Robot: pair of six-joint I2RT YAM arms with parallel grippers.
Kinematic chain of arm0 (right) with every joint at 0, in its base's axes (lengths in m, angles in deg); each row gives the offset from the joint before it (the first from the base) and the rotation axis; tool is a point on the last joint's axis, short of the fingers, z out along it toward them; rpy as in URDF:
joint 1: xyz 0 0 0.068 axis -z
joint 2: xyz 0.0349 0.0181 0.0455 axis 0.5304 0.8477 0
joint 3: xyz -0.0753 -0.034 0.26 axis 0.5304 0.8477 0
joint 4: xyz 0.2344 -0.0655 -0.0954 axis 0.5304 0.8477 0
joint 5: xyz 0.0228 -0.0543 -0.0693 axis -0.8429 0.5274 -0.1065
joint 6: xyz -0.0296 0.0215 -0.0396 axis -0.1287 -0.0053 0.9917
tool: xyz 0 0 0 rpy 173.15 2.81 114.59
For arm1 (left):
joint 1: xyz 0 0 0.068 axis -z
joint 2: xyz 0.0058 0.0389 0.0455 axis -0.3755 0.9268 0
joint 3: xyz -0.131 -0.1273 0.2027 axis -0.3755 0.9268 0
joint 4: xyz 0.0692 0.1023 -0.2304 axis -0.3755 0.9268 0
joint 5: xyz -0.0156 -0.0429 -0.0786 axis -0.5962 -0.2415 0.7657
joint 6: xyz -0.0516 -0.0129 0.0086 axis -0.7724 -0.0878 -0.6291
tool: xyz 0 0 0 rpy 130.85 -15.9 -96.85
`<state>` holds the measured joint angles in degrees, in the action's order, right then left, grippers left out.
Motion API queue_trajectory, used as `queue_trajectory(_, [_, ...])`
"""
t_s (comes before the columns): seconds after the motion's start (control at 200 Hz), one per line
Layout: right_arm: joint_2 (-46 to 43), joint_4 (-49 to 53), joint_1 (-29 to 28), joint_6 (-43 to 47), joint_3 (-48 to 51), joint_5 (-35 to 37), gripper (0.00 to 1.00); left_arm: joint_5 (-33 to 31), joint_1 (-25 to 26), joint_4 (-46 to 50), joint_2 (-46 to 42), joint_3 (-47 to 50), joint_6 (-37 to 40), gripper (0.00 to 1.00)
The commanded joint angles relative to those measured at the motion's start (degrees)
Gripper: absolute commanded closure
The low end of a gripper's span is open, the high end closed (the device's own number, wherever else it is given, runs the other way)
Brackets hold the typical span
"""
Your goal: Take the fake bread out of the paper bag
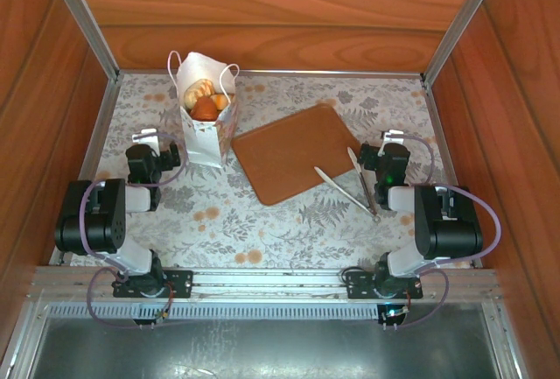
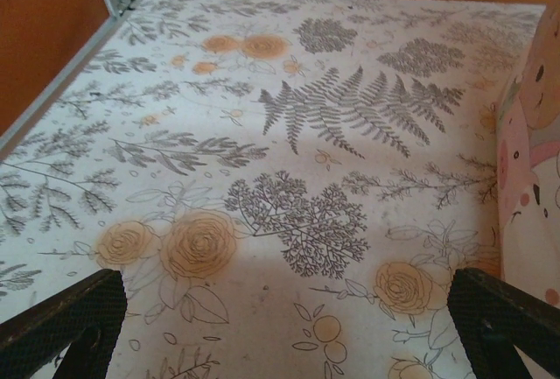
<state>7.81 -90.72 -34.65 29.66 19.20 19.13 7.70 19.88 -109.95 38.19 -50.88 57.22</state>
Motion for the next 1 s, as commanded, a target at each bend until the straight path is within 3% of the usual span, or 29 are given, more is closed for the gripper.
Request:
queue_trajectory(0.0, [-0.92,-0.61,-0.29,-0.3,-0.81,0.77,0.0,-1.98,0.13,-1.23,-3.02,1.18,-0.84,0.0])
queue_trajectory(0.505, [-13.66,15.97,-0.34,-4.38,-3.28,7.92,0.0,-10.76,0.24,3.66,-15.12,3.23,-4.25,0.0])
queue_trajectory(0.78, [-20.59,25.59,-0.33,-8.07,-3.86,10.31,0.0,-13.85,0.19,18.01,-30.75,3.89,-9.84,0.0])
queue_trajectory(0.995, [-19.07,31.95,-0.5,-8.27,-7.65,7.43,0.0,-13.89,0.19,31.32,-43.38,1.89,-16.5,0.0])
